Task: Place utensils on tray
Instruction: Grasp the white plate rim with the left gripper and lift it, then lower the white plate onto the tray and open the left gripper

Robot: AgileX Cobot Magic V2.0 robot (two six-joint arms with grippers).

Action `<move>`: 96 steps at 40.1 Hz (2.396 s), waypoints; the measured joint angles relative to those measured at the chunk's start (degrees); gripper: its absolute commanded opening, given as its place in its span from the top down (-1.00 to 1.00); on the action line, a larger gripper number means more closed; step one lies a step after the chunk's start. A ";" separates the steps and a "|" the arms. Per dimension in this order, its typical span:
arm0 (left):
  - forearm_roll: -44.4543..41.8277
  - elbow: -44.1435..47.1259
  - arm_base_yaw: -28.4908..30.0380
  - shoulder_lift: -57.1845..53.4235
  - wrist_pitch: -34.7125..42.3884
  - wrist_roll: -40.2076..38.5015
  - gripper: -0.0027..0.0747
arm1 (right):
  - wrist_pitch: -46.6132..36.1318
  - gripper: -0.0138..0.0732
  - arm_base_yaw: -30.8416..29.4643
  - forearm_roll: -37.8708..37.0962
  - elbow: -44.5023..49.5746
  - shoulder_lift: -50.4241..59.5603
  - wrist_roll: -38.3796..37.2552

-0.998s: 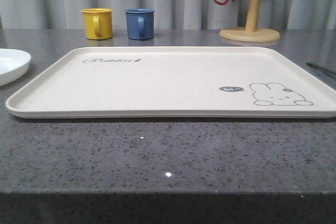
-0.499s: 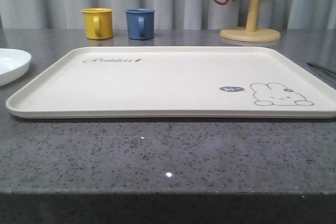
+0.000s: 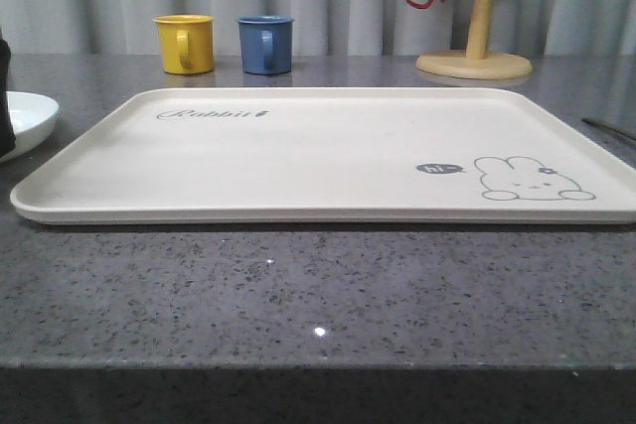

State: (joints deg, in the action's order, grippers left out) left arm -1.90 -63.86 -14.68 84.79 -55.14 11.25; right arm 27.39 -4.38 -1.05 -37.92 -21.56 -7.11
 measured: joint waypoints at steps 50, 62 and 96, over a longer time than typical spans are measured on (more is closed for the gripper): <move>-3.81 -21.03 -30.47 3.31 -5.94 -0.18 0.98 | 0.17 -0.53 0.00 0.00 0.00 0.00 0.00; -3.60 -22.07 -34.61 11.69 -6.26 -0.77 0.98 | 0.17 -0.53 0.00 0.00 0.00 0.00 0.00; -1.02 -32.59 -33.65 13.80 -15.50 -0.77 0.89 | 0.26 -0.53 0.00 0.00 0.00 0.00 0.00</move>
State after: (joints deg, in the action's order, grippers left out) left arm -2.92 -96.45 -48.32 98.58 -70.63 10.48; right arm 27.66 -4.38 -1.05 -37.92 -21.56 -7.11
